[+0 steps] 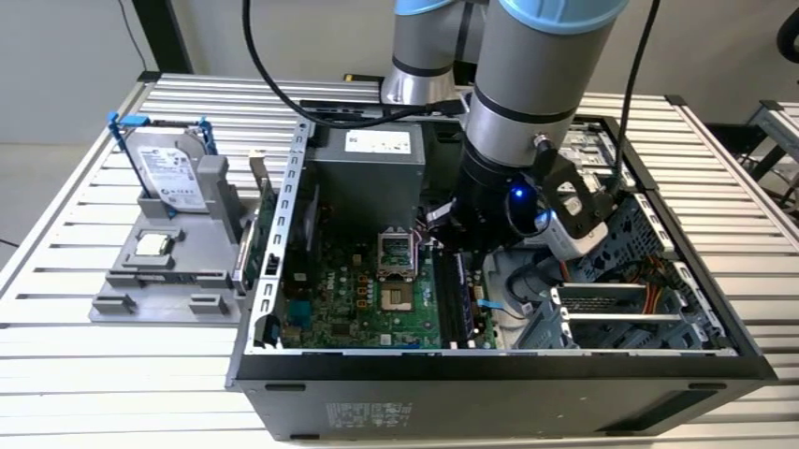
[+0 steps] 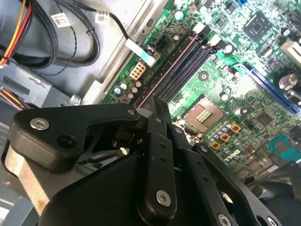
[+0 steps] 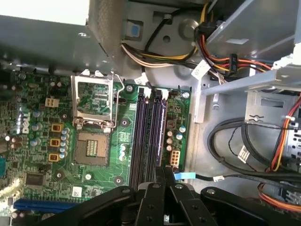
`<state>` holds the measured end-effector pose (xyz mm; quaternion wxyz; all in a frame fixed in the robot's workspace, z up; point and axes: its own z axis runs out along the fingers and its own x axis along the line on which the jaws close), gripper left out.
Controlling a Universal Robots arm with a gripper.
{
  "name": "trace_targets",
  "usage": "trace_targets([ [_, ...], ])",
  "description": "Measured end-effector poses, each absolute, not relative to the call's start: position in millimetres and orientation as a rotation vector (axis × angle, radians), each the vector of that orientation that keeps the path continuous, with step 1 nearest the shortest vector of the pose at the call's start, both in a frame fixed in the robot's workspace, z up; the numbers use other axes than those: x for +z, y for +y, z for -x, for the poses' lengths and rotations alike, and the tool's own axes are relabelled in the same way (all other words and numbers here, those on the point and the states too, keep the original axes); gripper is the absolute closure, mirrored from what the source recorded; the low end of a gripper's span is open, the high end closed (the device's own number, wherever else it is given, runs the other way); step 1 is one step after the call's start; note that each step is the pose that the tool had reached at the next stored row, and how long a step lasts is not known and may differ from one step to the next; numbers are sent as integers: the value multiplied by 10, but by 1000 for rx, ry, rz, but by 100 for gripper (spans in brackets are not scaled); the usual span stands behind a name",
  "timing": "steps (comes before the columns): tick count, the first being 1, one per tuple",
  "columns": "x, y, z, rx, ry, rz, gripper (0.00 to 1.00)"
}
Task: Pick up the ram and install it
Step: 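Insert the ram into the slot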
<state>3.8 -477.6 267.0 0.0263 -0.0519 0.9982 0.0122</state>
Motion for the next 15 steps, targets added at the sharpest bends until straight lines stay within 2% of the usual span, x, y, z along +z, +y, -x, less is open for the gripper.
trace_targets([
  [15, 2690, -4776, -62, 44, 3066, 392, 100],
])
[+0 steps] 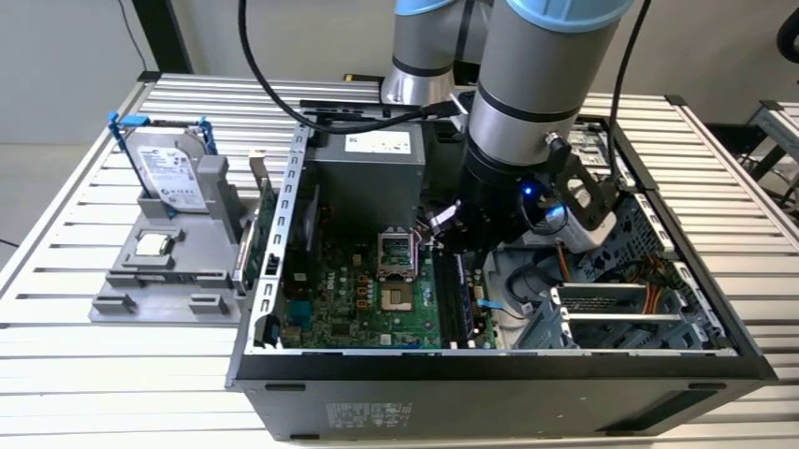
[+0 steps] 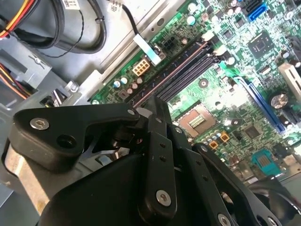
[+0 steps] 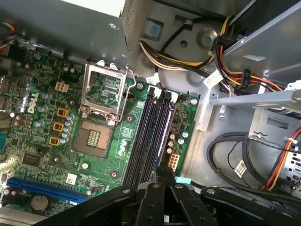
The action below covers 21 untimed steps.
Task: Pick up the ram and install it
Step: 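Insert the ram into the slot, then press down the ram until it locks into place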
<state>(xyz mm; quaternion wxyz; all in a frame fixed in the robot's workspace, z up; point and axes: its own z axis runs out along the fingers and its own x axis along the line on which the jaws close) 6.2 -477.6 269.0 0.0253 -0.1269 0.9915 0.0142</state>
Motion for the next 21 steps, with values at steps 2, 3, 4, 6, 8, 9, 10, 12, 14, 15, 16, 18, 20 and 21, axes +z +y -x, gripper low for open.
trace_targets([
  [2, 2693, -4776, -72, 45, 3063, 412, 100],
  [3, 2696, -4776, -76, 45, 3062, 422, 100],
  [4, 2699, -4776, -79, 45, 3061, 432, 100],
  [6, 2705, -4776, -86, 45, 3058, 452, 100],
  [8, 2713, -4776, -93, 46, 3055, 473, 100],
  [9, 2717, -4776, -97, 46, 3054, 483, 100],
  [10, 2722, -4776, -100, 46, 3052, 492, 100],
  [12, 2733, -4776, -105, 47, 3049, 510, 100],
  [14, 2745, -4776, -108, 47, 3047, 525, 100],
  [15, 2748, -4776, -110, 48, 3046, 533, 100],
  [16, 2752, -4776, -110, 48, 3044, 541, 100],
  [18, 2760, -4776, -113, 48, 3041, 557, 100],
  [20, 2764, -4776, -114, 49, 3038, 576, 100],
  [21, 2767, -4776, -114, 49, 3036, 585, 100],
])
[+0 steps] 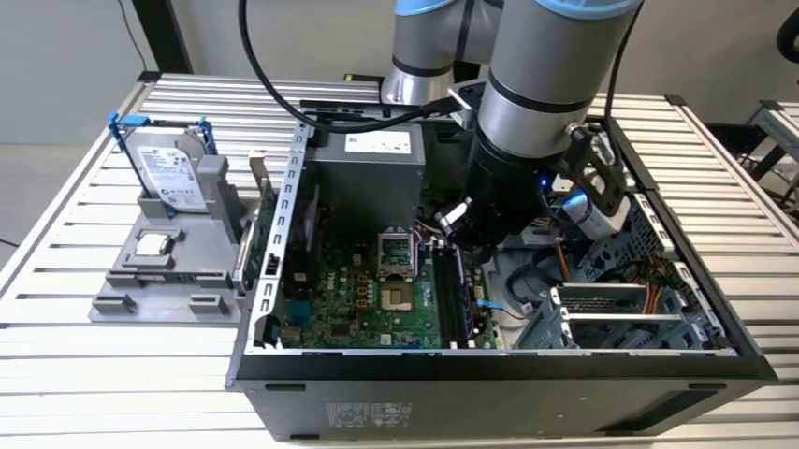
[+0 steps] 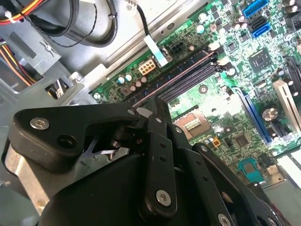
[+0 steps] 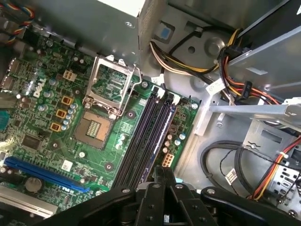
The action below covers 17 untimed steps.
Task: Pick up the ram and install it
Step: 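Press down the ram until it locks into place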
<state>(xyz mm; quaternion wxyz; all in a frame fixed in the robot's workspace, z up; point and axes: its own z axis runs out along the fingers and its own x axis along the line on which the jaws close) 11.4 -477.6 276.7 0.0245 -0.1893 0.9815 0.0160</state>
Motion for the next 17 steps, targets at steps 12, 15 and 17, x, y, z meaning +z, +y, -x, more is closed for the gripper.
trace_targets([
  [12, 2806, -4776, -117, 55, 3013, 700, 100],
  [15, 2819, -4776, -118, 56, 3006, 731, 100],
  [17, 2829, -4776, -118, 57, 3001, 750, 100],
])
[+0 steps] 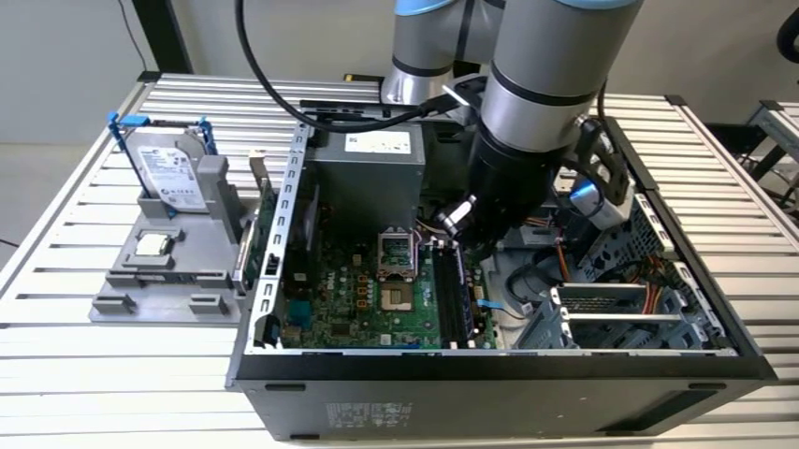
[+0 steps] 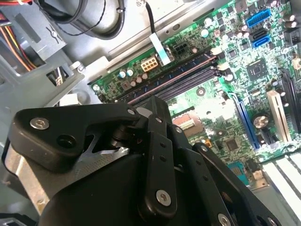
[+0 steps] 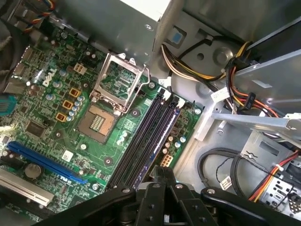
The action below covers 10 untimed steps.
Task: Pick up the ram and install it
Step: 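Press down the ram until it locks into place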
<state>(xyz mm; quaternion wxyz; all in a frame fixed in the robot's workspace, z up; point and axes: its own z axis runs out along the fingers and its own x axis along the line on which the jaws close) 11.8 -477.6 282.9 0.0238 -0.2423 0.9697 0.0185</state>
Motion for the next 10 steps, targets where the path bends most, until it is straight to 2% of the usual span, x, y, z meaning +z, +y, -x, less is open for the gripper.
trace_targets([
  [10, 2861, -4776, -122, 61, 2972, 861, 100],
])
